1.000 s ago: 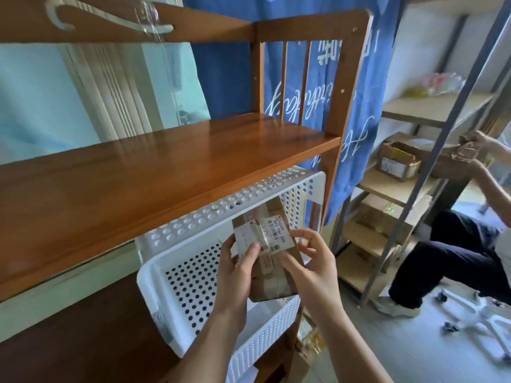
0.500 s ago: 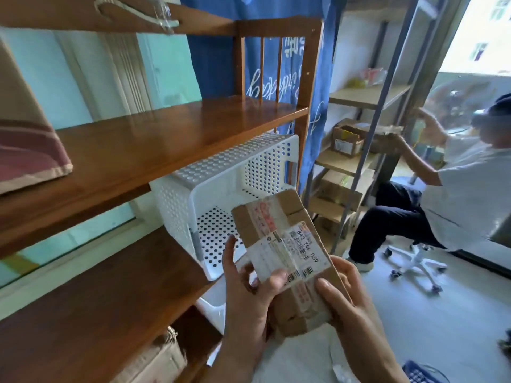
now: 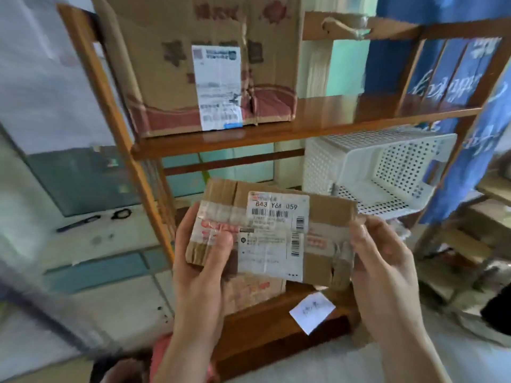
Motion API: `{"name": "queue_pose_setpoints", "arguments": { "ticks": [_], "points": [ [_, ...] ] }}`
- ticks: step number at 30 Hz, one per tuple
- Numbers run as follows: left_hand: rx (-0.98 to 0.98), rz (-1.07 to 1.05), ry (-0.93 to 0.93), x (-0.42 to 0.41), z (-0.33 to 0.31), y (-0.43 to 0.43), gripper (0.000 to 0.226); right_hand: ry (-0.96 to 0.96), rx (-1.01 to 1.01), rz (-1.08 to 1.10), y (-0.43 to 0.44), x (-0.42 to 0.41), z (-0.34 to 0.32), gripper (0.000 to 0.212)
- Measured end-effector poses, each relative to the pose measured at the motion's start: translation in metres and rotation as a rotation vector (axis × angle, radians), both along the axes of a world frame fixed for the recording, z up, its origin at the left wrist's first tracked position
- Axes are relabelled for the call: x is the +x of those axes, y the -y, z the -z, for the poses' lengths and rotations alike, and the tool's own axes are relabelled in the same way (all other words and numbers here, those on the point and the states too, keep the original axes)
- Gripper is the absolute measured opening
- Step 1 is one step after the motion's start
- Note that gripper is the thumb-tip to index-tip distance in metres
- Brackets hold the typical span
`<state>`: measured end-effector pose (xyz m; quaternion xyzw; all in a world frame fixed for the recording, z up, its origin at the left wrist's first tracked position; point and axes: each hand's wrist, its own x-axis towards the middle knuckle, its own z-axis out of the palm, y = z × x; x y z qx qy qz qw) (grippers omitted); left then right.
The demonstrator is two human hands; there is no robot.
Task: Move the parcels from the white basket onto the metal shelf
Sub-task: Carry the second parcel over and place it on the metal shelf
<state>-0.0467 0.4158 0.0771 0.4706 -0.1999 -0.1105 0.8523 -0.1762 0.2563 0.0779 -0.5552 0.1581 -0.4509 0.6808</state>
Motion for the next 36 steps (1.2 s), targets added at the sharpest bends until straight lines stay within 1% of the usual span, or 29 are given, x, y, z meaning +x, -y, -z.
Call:
{"name": "queue_pose_setpoints", "arguments": {
  "ticks": [2,4,7,12,16,19,22,24,26,28,30,31,32,33,35,36],
  "points": [
    [0.035,-0.105,0.039,0.005,-0.001,-0.045,0.062,0.016,-0.015,-0.157,-0.036,0.02,0.001,0.057],
    [0.044,-0.175,0.115,0.008,-0.005,-0.086,0.058,0.006,-0.073,-0.278,-0.07,0.039,-0.001,0.055],
    [0.039,-0.23,0.216,0.014,-0.007,-0.141,0.055,0.01,-0.134,-0.37,-0.111,0.06,-0.005,0.055],
    [0.066,-0.256,0.357,0.036,-0.01,-0.216,0.066,0.044,-0.173,-0.405,-0.177,0.086,-0.015,0.056],
    [0.063,-0.222,0.413,0.066,-0.007,-0.275,0.056,0.069,-0.181,-0.364,-0.236,0.108,-0.016,0.058],
    [0.058,-0.204,0.443,0.092,-0.008,-0.323,0.056,0.085,-0.196,-0.344,-0.288,0.123,-0.018,0.059],
    [0.061,-0.24,0.467,0.114,-0.01,-0.366,0.055,0.072,-0.233,-0.34,-0.332,0.14,-0.023,0.058],
    [0.063,-0.248,0.468,0.124,-0.01,-0.392,0.048,0.061,-0.233,-0.334,-0.358,0.149,-0.025,0.059],
    [0.054,-0.238,0.461,0.132,-0.01,-0.417,0.043,0.102,-0.223,-0.332,-0.383,0.156,-0.024,0.061],
    [0.054,-0.23,0.432,0.137,-0.013,-0.441,0.061,0.094,-0.231,-0.358,-0.398,0.164,-0.023,0.062],
    [0.071,-0.214,0.362,0.142,-0.016,-0.464,0.081,0.017,-0.224,-0.388,-0.398,0.181,-0.025,0.063],
    [0.083,-0.214,0.331,0.145,-0.017,-0.474,0.087,-0.04,-0.186,-0.401,-0.401,0.189,-0.033,0.071],
    [0.096,-0.223,0.318,0.148,-0.018,-0.484,0.089,-0.069,-0.172,-0.418,-0.402,0.195,-0.033,0.078],
    [0.111,-0.238,0.327,0.15,-0.018,-0.495,0.085,-0.04,-0.192,-0.424,-0.408,0.2,-0.031,0.079],
    [0.145,-0.269,0.364,0.15,-0.018,-0.506,0.059,0.052,-0.24,-0.395,-0.416,0.202,-0.02,0.075],
    [0.161,-0.296,0.369,0.15,-0.019,-0.513,0.047,0.071,-0.218,-0.399,-0.424,0.203,-0.017,0.075]
  ]
}}
